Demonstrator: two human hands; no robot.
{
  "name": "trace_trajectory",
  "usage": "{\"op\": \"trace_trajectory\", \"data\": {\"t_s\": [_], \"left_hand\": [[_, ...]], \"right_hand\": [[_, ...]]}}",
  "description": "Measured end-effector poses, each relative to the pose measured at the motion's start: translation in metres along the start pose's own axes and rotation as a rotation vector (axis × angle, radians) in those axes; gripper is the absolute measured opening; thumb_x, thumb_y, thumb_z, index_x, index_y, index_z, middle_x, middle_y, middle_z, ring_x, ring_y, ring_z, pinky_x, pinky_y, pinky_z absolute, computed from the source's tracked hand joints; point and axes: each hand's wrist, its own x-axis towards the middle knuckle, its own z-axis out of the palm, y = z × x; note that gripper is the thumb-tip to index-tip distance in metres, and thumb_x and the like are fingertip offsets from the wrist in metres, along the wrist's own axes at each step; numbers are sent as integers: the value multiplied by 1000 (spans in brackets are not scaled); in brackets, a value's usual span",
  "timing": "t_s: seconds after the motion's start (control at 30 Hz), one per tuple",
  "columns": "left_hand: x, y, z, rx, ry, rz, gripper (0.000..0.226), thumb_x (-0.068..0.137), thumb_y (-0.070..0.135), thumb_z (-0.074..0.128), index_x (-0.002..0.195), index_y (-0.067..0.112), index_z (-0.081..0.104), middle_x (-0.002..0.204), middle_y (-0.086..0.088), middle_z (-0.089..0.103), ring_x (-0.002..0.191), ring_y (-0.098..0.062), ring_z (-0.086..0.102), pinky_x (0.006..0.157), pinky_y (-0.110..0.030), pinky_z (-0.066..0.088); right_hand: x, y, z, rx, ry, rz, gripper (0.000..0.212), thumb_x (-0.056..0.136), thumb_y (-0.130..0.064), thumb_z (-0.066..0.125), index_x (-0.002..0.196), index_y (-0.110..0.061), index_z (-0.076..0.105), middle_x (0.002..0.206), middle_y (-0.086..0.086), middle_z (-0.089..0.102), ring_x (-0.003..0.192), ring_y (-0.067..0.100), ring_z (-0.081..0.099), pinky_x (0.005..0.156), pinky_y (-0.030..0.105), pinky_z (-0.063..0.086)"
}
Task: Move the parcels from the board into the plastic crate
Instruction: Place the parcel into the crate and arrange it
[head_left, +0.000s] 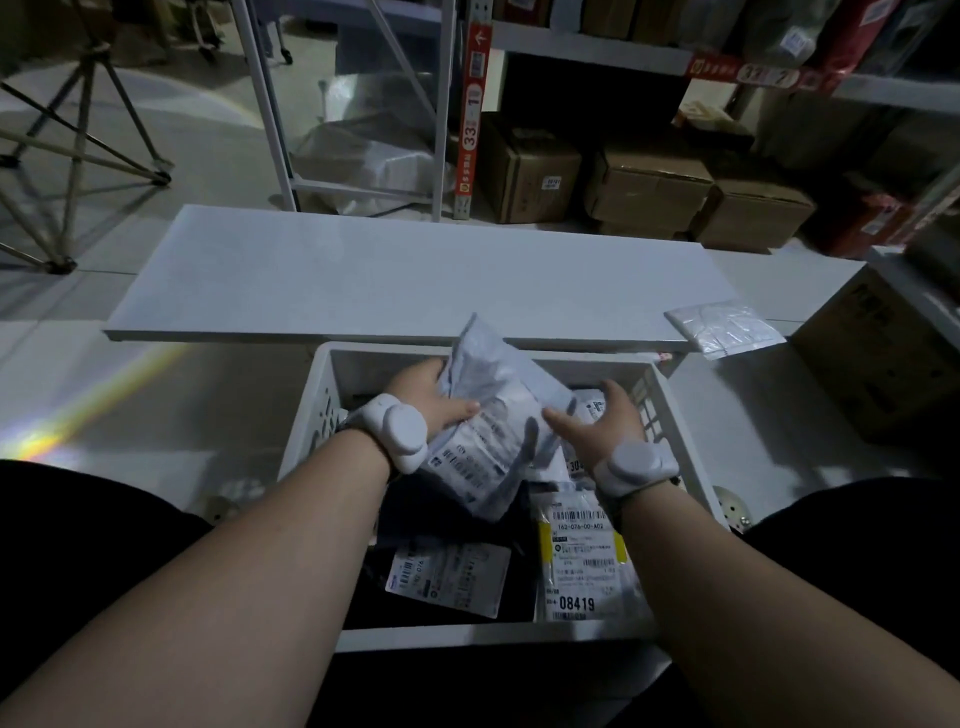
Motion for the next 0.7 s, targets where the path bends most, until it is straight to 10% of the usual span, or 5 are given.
{"op": "trace_trajectory", "data": {"t_s": [0.4,0.6,0.7], "left_hand": [[-3,3,3,347,-82,135,24,73,32,77,87,16,65,88,-1,68,85,-19,63,74,-29,47],[0,7,7,103,169,132,53,79,37,72,125,20,50,129,-2,53,115,-19,53,98,-32,45],[8,1,3,91,284,-7,62,84,42,65,135,14,44,139,-8,47,125,-25,47,103,-33,41]], "right_hand": [[-11,11,12,243,-398,11,16,81,-7,73,83,-20,64,75,-4,67,69,9,62,52,12,50],[7,20,9,307,-263,251,51,68,-33,83,110,-12,65,104,10,72,94,34,68,88,46,54],[19,21,1,136,-220,273,63,82,-43,68,130,-5,54,130,13,57,122,32,54,103,36,43]]}}
